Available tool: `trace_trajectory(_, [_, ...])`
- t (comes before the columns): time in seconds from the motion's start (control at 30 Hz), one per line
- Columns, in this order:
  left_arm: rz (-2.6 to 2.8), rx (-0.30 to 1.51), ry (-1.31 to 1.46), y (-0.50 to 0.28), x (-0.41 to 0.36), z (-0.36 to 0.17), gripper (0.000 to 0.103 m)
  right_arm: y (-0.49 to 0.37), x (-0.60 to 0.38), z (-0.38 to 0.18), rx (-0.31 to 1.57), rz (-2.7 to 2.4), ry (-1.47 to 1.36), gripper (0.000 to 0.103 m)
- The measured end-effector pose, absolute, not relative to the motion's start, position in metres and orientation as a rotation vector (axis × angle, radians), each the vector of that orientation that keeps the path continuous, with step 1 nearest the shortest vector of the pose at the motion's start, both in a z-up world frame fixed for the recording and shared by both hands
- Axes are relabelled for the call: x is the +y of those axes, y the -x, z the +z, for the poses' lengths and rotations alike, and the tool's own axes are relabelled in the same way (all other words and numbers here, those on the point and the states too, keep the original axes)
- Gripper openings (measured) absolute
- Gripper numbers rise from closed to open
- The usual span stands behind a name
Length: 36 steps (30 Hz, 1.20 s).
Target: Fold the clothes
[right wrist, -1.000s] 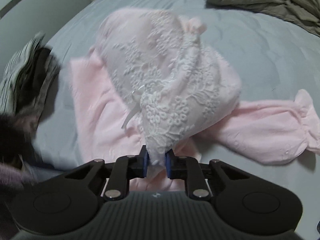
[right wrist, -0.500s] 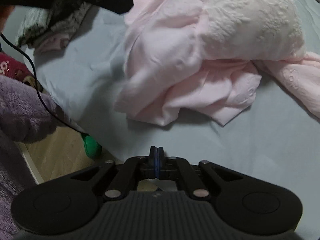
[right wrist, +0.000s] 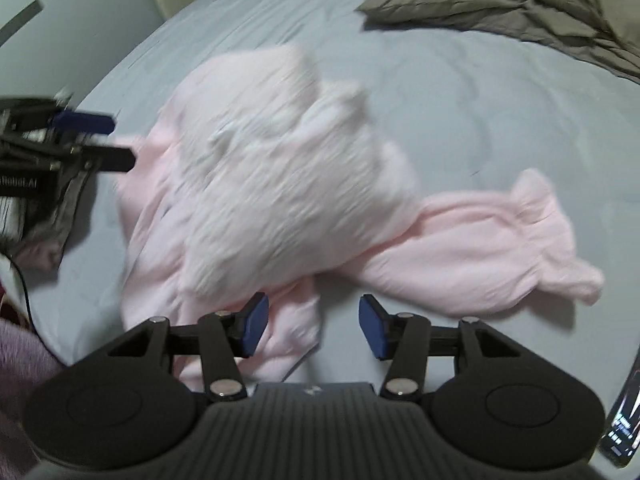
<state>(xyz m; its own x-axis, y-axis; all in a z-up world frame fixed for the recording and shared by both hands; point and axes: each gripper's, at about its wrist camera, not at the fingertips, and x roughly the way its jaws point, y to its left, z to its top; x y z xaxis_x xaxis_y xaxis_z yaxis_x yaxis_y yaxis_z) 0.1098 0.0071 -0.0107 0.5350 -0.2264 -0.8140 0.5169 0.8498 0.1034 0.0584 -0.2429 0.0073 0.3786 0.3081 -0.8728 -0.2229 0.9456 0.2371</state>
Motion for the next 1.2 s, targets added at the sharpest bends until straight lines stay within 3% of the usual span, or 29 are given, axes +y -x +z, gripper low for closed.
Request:
trace_trajectory(0.2, [-0.436, 0.877, -0.352, -0.143, 0.016, -0.019, 0.066, -0.087, -0.275, -0.006, 1.132, 0.245, -0.209, 0.056])
trace_trajectory(0.33, [-0.429, 0.837, -0.329, -0.163, 0.022, -0.022, 0.073, -0.107, -0.290, -0.011, 1.136, 0.189, -0.334, 0.059])
trace_trajectory(0.5, [-0.426, 0.827, -0.270, -0.192, 0.028, -0.029, 0.073, -0.125, -0.294, -0.006, 1.120, 0.180, -0.461, 0.071])
trace_trajectory(0.9, [-0.487, 0.985, -0.080, -0.229, 0.039, -0.054, 0.072, -0.143, -0.269, -0.018, 1.186, 0.147, -0.592, 0.071])
trace_trajectory(0.93, [-0.490, 0.992, -0.087, -0.226, 0.040, -0.053, 0.065, -0.141, -0.266, -0.022, 1.203, 0.145, -0.591, 0.071])
trace_trajectory(0.97, [-0.492, 1.000, -0.093, -0.223, 0.040, -0.053, 0.052, -0.140, -0.263, -0.026, 1.218, 0.147, -0.586, 0.070])
trace_trajectory(1.0, [-0.495, 1.007, -0.099, -0.220, 0.040, -0.052, 0.044, -0.138, -0.261, -0.028, 1.228, 0.150, -0.577, 0.062])
trace_trajectory(1.07, [-0.500, 1.021, -0.112, -0.214, 0.040, -0.051, 0.019, -0.135, -0.257, -0.031, 1.243, 0.161, -0.555, 0.042])
trace_trajectory(1.2, [-0.510, 1.050, -0.137, -0.203, 0.040, -0.049, 0.003, -0.127, -0.253, -0.025, 1.226, 0.200, -0.511, 0.022])
